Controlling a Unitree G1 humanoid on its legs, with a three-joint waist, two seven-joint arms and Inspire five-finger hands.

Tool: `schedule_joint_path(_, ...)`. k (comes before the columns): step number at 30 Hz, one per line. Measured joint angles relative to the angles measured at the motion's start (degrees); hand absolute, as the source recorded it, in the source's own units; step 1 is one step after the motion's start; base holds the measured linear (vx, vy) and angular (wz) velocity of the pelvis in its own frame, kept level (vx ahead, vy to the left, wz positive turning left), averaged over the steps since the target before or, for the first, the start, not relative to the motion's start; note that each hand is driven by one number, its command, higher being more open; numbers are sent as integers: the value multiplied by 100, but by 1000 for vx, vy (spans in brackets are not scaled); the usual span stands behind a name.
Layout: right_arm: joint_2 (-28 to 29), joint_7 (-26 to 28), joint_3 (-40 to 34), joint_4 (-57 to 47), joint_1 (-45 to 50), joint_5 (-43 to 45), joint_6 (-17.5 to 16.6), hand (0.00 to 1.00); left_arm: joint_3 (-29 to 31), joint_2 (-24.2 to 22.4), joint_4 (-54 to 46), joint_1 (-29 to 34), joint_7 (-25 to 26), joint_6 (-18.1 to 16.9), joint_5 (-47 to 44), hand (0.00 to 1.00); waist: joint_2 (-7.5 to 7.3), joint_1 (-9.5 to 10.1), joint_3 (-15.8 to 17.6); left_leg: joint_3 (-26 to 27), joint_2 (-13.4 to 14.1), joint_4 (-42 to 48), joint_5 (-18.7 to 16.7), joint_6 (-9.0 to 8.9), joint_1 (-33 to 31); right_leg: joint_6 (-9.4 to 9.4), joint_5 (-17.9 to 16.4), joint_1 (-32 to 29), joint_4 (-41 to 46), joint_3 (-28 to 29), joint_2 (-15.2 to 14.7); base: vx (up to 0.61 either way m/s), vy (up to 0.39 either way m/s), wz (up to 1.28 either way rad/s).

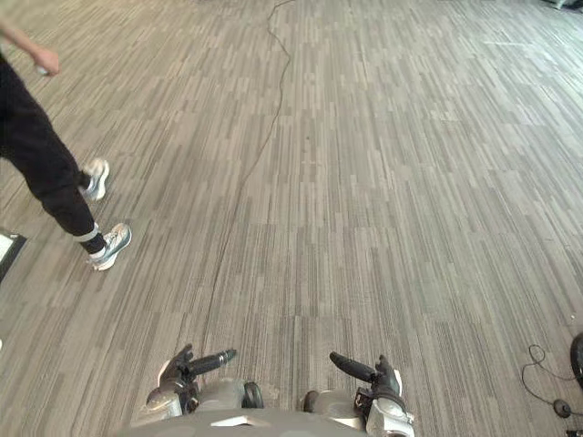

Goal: Pick up cushions and gather them together orderly.

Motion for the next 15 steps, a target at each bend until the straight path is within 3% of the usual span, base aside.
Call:
schedule_joint_path(3,-5,-13,110,-78,21,30,19,100,13,0,-86,-46,-6,-3,-39,100,-46,56,53,200,27,-785,-126,-123,-356,230,-171,98,-40,59,-339,191,149,-1)
schedule_joint_path(5,-10,-24,105,-75,21,39,29,100,11,6,-87,-81,-5,-11,-38,100,-43,80,69,213,-78,-1686,151,-179,-495,353,-241,234,-190,71,-544,393,315,-6)
schedule_joint_path(6,-15,-44,111,-69,21,40,40,100,12,-7,-82,-94,-3,-32,-60,100,-47,136,86,216,-179,-2512,1007,-160,-476,536,-356,414,-334,141,-722,557,424,-17)
schedule_joint_path(7,33,-52,106,-35,-14,50,42,100,-5,35,-71,-140,-6,-40,-53,100,-178,174,72,354,-403,-2528,980,167,-366,478,-421,502,-475,262,-901,585,412,-18)
schedule_joint_path(8,75,-46,121,-26,-38,60,41,100,-8,62,-67,-160,0,-50,-45,100,-234,172,63,398,-427,-2459,871,173,-400,394,-361,505,-524,363,-920,421,252,-11)
schedule_joint_path(9,136,13,99,-51,-91,54,29,100,21,66,-19,-227,4,-73,-39,100,-247,172,67,380,-388,-2009,490,315,-557,335,-153,536,-541,620,-884,519,328,-5)
schedule_joint_path(10,205,7,39,-69,-81,50,29,100,59,108,1,-244,-23,-53,-47,100,-305,209,35,419,-388,-1645,198,465,-557,416,-83,586,-413,806,-968,409,277,-5)
schedule_joint_path(12,231,4,18,-67,-79,48,30,100,46,116,19,-245,-15,-45,-46,100,-344,210,6,463,-402,-1467,-24,487,-500,464,-60,578,-221,933,-1028,438,288,-12)
schedule_joint_path(13,253,12,16,-73,-85,21,12,100,-12,130,79,-248,-11,-37,-46,100,-364,256,-11,561,-449,-1366,-423,460,-253,561,-19,449,474,1097,-1102,579,349,-36)
schedule_joint_path(14,267,36,16,-95,-85,2,9,100,-104,164,155,-237,-8,-17,-51,100,-396,257,-22,676,-531,-1447,-634,405,90,967,220,-60,1801,1222,-1210,576,325,-40)
schedule_joint_path(15,264,49,16,-116,-84,-3,6,100,-169,195,195,-232,-1,-2,-54,100,-414,254,-24,714,-587,-1513,-690,415,250,1218,441,-306,2460,1257,-1265,581,285,-44)
